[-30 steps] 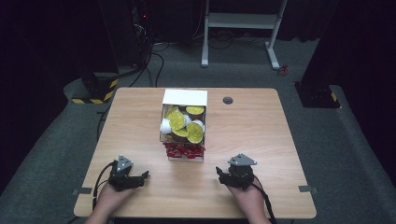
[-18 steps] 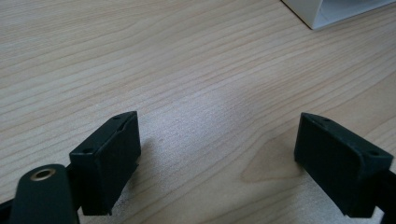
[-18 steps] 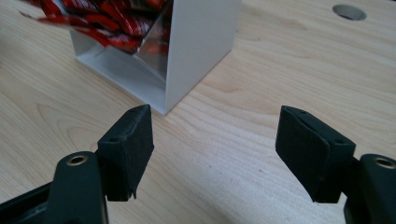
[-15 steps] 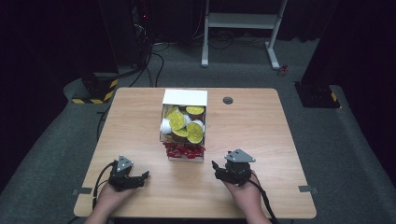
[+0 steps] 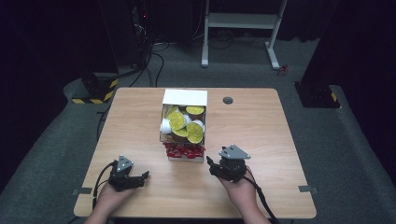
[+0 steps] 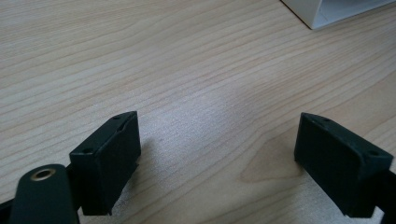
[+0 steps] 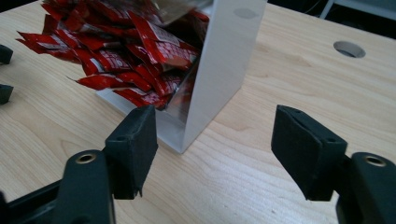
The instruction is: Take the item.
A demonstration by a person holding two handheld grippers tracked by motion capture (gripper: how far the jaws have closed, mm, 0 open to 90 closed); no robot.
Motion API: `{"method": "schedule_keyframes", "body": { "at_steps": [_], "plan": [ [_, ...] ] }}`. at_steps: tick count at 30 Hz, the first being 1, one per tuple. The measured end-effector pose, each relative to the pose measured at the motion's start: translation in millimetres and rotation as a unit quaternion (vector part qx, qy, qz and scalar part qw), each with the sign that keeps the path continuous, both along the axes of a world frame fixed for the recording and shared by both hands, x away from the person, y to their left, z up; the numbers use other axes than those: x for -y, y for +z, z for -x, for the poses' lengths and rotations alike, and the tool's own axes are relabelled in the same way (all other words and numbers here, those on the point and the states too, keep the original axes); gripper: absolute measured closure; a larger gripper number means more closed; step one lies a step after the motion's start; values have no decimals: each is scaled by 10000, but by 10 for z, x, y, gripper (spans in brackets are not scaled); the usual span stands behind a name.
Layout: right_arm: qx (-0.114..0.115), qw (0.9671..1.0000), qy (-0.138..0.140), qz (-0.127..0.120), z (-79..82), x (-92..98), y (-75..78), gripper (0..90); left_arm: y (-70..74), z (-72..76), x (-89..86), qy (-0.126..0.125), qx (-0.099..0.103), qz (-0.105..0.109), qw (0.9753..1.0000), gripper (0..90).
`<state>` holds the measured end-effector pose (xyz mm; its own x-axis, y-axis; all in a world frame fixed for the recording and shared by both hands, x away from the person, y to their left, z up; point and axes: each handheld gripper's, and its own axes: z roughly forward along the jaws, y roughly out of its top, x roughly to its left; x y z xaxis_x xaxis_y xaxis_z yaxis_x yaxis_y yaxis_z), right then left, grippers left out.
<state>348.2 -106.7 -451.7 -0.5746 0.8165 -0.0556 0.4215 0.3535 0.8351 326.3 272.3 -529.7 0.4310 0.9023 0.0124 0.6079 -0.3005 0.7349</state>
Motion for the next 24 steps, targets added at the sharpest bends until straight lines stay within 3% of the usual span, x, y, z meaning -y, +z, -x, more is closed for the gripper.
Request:
{"method": "schedule_keyframes", "body": {
  "at_steps": [14,24],
  "plan": [
    [67,9998,115,-115,-77,-134,100,468,0,0,0,-2,-2,1,10000,149],
    [179,9993,320,5,-115,-264,92,609,0,-1,-1,-6,-1,2,10000,148]
  ]
}}
